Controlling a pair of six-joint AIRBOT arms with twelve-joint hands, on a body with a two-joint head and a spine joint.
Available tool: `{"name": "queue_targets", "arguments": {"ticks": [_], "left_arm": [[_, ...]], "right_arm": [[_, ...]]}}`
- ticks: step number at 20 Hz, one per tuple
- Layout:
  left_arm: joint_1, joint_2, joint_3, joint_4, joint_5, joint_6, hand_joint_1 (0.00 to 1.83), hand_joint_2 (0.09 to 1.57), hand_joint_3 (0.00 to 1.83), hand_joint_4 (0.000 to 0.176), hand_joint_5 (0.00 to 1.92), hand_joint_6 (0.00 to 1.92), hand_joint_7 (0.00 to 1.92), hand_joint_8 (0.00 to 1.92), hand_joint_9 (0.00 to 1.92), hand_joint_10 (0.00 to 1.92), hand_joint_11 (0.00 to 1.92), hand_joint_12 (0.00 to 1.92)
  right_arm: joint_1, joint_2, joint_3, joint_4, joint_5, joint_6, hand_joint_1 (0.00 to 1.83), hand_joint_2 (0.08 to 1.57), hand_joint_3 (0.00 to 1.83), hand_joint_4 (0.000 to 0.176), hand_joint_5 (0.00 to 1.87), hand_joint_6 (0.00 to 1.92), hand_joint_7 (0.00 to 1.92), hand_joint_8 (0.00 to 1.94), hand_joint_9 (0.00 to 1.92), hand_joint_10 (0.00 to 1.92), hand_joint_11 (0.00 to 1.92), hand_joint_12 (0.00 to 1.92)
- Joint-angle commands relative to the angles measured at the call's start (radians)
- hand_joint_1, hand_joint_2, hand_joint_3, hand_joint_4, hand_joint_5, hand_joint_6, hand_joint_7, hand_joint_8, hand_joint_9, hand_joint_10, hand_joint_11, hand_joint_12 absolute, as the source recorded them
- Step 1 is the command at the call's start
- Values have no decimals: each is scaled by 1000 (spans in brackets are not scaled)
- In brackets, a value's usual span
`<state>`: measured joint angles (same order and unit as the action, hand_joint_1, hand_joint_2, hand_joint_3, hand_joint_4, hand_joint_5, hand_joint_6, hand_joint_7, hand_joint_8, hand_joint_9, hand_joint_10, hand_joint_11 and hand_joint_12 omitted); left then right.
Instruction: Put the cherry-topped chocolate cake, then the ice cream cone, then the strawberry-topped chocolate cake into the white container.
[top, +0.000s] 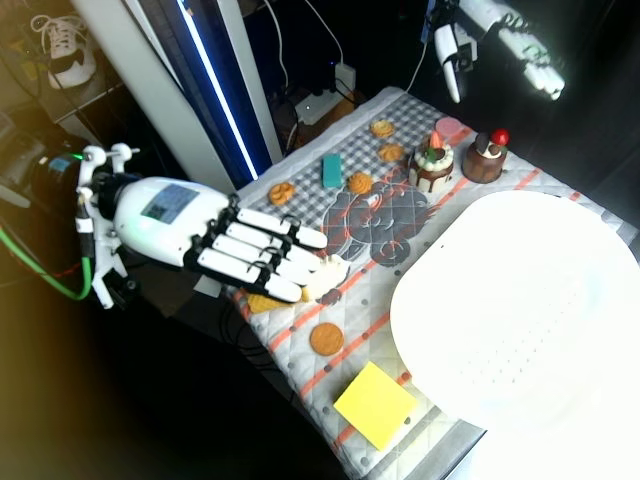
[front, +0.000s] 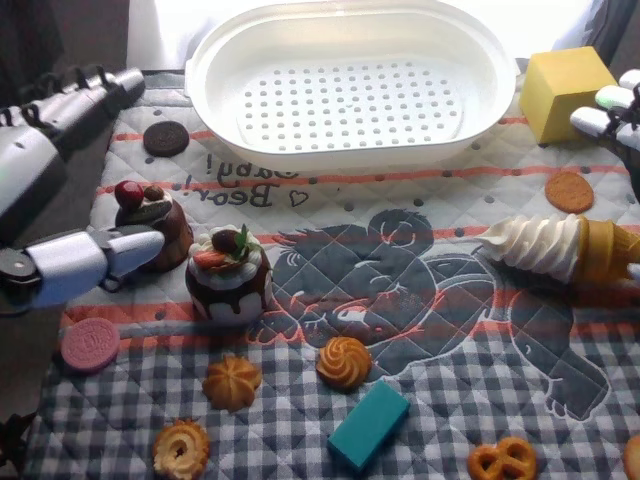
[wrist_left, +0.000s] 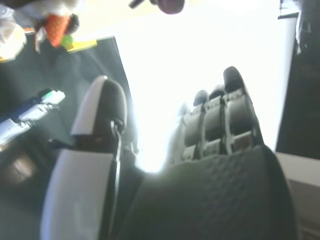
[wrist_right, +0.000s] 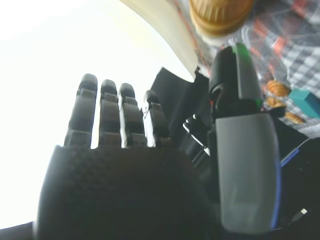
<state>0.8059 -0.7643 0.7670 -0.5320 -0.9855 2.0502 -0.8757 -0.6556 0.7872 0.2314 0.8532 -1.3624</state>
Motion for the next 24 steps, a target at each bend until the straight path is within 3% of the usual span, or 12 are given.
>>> {"name": "queue_targets", "arguments": {"ticks": [1, 2, 3, 7, 9, 13, 15, 17, 18, 19, 20, 24], "left_arm": [[-19, -7, 8, 20, -77, 37, 737, 1176, 4, 39, 47, 4, 33, 2, 15, 3, 0, 765], [-35, -19, 15, 6, -45, 93, 777, 1152, 0, 51, 39, 1, 20, 0, 2, 0, 0, 703], [-56, -36, 25, -12, -10, 160, 813, 1128, 0, 43, 36, 0, 7, 1, 0, 0, 0, 604], [-110, -84, 65, -86, 79, 343, 940, 1097, 0, 18, 51, 0, 21, 1, 0, 0, 0, 512], [-124, -101, 82, -124, 96, 407, 964, 1096, 2, 51, 50, 0, 13, 0, 0, 0, 0, 538], [-126, -107, 124, -200, 126, 424, 1080, 1072, 0, 97, 98, 5, 46, 3, 8, 2, 0, 807], [-138, -126, 161, -243, 167, 424, 1178, 1076, 0, 36, 150, 10, 85, 6, 43, 10, 0, 786], [-151, -150, 200, -280, 205, 424, 1100, 1087, 2, 29, 192, 8, 131, 8, 89, 16, 0, 805], [-155, -159, 212, -290, 219, 424, 1089, 1110, 4, 61, 208, 5, 124, 2, 73, 5, 0, 782], [-157, -166, 220, -297, 227, 424, 1084, 1120, 3, 66, 209, 2, 105, 5, 83, 6, 0, 884], [-158, -171, 224, -300, 231, 424, 1114, 1112, 0, 27, 222, 4, 154, 12, 135, 18, 0, 945], [-160, -181, 227, -297, 237, 424, 1100, 1100, 0, 53, 221, 7, 155, 7, 197, 25, 0, 1094]], "right_arm": [[4, 4, 2, 1, 114, 0, 304, 1265, 19, 22, 0, 0, 0, 0, 3, 26, 0, 2], [-1, 3, 3, 5, 114, 0, 269, 1265, 15, 28, 0, 0, 0, 0, 0, 4, 0, 0], [-3, 0, 5, 8, 114, 0, 283, 1271, 14, 5, 0, 0, 0, 0, 0, 0, 0, 0], [-4, -10, 8, 8, 113, 0, 310, 1284, 11, 0, 0, 0, 0, 0, 0, 0, 49, 26], [-4, -16, 10, 8, 111, 0, 321, 1290, 0, 4, 0, 0, 0, 0, 0, 0, 1, 380], [-4, -21, 12, 14, 110, 1, 280, 1275, 0, 0, 0, 0, 0, 0, 30, 12, 20, 12], [-7, -22, 12, 18, 110, 1, 293, 1276, 0, 0, 0, 0, 0, 0, 70, 28, 46, 28], [-9, -23, 12, 22, 110, 1, 314, 1260, 5, 0, 0, 0, 4, 1, 95, 30, 1, 252], [-10, -23, 12, 22, 110, 1, 306, 1259, 1, 1, 0, 0, 6, 1, 113, 35, 0, 368], [-10, -23, 12, 23, 110, 1, 313, 1259, 0, 0, 0, 0, 0, 0, 123, 37, 0, 503], [-11, -23, 12, 24, 110, 1, 301, 1262, 1, 2, 0, 0, 0, 0, 119, 34, 0, 529], [-12, -26, 13, 26, 110, 1, 302, 1270, 0, 26, 0, 0, 0, 0, 116, 24, 0, 315]]}}
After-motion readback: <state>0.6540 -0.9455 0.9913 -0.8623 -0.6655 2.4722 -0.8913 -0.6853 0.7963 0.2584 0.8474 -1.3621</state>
